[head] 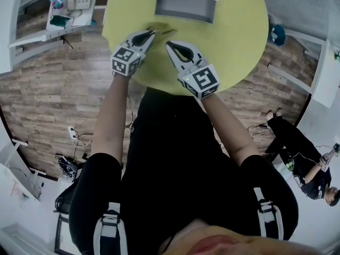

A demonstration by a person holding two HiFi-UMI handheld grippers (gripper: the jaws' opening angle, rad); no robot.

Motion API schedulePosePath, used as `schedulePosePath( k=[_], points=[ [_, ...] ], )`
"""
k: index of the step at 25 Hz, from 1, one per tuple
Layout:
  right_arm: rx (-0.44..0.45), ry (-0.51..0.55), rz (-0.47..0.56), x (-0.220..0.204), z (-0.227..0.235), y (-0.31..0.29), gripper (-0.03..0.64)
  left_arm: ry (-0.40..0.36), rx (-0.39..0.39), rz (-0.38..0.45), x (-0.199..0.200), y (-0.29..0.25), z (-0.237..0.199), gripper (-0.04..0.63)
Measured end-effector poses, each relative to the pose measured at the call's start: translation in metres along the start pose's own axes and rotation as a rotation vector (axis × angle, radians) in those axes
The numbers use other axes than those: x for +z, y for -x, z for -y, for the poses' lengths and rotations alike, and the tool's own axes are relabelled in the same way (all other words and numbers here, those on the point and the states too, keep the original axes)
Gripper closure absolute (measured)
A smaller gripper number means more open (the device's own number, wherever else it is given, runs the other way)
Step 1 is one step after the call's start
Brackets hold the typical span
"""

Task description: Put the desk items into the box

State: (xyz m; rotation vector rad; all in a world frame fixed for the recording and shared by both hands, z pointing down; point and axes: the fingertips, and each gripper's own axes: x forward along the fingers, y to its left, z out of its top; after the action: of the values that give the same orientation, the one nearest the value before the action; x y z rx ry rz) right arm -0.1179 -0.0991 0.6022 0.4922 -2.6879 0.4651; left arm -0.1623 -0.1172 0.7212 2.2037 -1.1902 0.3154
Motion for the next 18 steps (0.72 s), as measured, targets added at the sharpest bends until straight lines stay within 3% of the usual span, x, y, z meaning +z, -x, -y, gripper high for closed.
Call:
schedulePosePath(
  k=[18],
  points=[
    [-0.022, 0.017, 0.032, 0.034, -0.015, 0.02, 0.6, -0.068, -0.036, 0.057, 0.051, 0.042, 0.033, 0.578]
  ],
)
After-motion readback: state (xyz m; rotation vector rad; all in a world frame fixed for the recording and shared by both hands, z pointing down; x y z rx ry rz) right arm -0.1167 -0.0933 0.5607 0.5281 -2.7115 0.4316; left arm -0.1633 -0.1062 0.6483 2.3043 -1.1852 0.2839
